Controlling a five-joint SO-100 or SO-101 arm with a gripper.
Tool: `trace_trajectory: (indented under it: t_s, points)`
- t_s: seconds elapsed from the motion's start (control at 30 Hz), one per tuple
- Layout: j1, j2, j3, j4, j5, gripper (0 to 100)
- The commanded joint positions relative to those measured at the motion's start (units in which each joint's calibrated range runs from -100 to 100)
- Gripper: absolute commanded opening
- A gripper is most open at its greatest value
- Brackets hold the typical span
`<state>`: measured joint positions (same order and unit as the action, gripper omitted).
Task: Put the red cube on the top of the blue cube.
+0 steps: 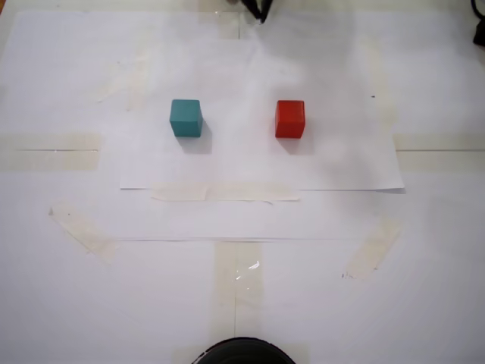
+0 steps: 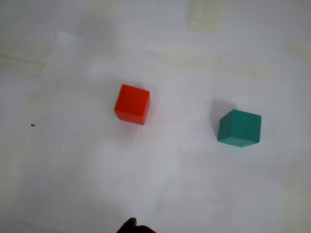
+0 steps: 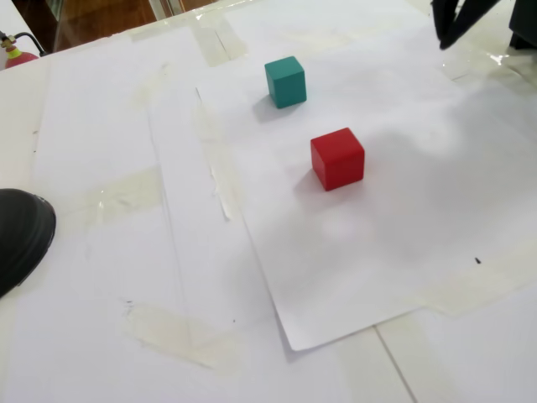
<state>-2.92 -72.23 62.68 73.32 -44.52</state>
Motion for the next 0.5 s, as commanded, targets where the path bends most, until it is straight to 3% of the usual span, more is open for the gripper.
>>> trace_trajectory:
  t_s: [0.0, 0.2, 0.47]
  points:
    - [-2.53, 16.35, -28.4, 4.91, -2.59, 0]
    - [-5.55, 34.38, -50.56, 5.97, -5.13, 0]
    - [-8.58, 47.34, -58.27, 4.34, -7.33, 0]
